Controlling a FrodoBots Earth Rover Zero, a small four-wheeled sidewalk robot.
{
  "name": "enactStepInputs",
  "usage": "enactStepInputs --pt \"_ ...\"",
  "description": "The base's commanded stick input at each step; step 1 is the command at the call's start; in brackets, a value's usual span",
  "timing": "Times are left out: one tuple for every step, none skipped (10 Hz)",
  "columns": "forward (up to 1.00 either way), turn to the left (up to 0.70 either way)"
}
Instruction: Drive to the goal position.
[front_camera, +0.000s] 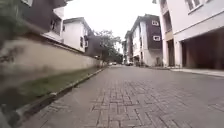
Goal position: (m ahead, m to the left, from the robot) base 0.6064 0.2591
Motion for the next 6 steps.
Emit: enactStepInputs --pt "0.7 0.0" --pt "0.7 0.0" --pt "0.7 0.0" --pt "0.7 0.0" --pt "0.7 0.0" --pt "0.7 0.0"
